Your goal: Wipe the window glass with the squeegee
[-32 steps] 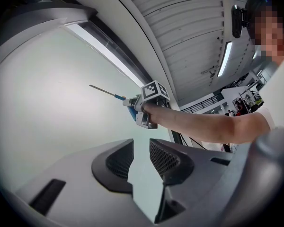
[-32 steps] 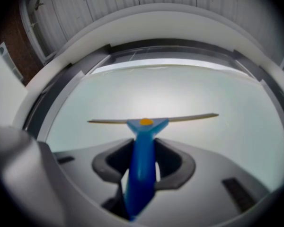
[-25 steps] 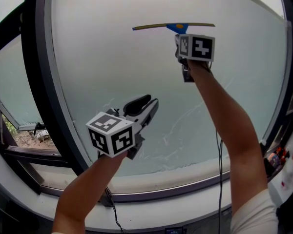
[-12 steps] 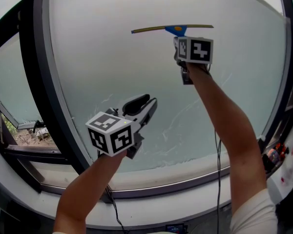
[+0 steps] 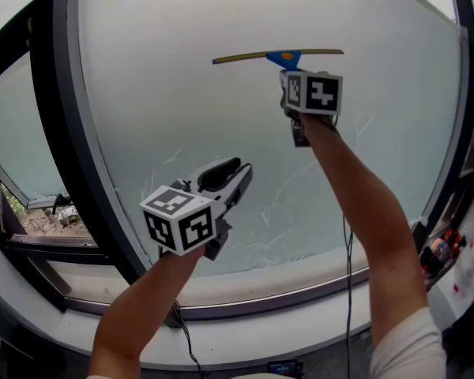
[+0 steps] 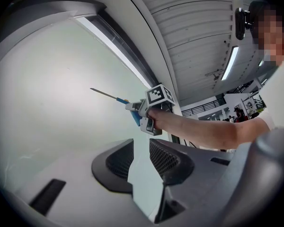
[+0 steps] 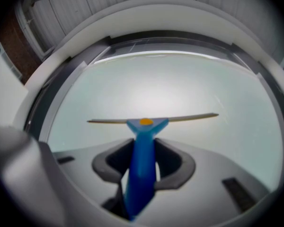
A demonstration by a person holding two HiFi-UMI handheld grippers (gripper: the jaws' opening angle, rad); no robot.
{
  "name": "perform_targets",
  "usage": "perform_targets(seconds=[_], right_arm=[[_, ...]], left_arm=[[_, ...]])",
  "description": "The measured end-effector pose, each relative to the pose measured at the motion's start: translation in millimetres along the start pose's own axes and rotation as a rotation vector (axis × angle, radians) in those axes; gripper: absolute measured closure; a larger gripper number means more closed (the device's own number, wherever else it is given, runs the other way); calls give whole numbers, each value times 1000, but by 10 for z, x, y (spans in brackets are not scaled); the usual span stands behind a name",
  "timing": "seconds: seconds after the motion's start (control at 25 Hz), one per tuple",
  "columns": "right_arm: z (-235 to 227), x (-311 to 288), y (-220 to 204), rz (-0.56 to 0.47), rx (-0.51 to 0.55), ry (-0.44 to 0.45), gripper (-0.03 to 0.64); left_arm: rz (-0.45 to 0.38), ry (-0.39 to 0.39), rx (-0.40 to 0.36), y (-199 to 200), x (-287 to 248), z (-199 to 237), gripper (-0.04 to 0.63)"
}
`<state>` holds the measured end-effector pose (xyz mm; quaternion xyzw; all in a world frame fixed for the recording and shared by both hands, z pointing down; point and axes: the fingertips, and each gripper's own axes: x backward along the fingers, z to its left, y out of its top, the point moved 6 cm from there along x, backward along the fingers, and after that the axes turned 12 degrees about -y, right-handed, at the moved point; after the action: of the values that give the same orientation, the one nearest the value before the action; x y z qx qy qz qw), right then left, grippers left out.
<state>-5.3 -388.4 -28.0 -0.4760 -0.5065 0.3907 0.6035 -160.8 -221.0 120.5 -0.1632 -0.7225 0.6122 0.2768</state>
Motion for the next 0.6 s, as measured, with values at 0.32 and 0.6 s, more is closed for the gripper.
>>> perform_targets(seconds=[0.32, 0.6], right_arm=[[-22, 54, -193, 30, 10, -6, 471], [-27, 90, -298, 44, 18, -5, 471]], left_arm=[[4, -6, 29, -121, 24, -8, 469], [11, -12, 52, -221, 22, -19, 469]])
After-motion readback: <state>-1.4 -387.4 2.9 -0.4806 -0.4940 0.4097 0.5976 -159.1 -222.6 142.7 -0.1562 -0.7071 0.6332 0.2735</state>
